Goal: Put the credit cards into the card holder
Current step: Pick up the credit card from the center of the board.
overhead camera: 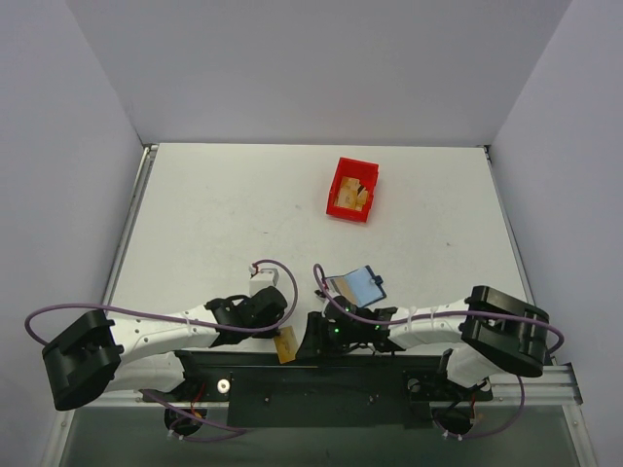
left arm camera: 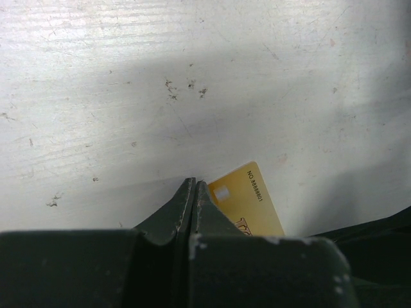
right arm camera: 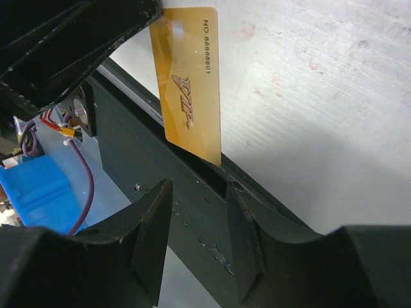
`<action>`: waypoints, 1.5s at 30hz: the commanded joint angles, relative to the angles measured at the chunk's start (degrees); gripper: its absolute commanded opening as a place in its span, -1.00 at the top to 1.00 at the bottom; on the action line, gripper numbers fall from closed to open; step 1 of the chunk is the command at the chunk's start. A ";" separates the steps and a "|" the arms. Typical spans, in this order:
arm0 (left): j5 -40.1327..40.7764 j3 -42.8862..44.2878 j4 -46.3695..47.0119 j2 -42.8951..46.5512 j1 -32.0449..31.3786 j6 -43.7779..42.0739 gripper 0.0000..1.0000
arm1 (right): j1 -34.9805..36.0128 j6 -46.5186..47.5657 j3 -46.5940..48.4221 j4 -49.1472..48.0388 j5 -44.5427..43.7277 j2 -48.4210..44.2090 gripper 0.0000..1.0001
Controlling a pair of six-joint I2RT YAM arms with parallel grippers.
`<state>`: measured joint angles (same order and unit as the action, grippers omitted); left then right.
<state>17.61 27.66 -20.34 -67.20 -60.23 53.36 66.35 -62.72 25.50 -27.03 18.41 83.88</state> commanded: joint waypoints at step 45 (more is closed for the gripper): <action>-0.29 -3.58 0.39 3.39 -2.97 4.03 1.00 | -3.24 -9.53 -4.14 -21.14 1.36 14.47 0.71</action>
<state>16.82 24.99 -18.85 -64.16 -62.61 56.62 64.69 -73.25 21.98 -49.34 24.86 96.49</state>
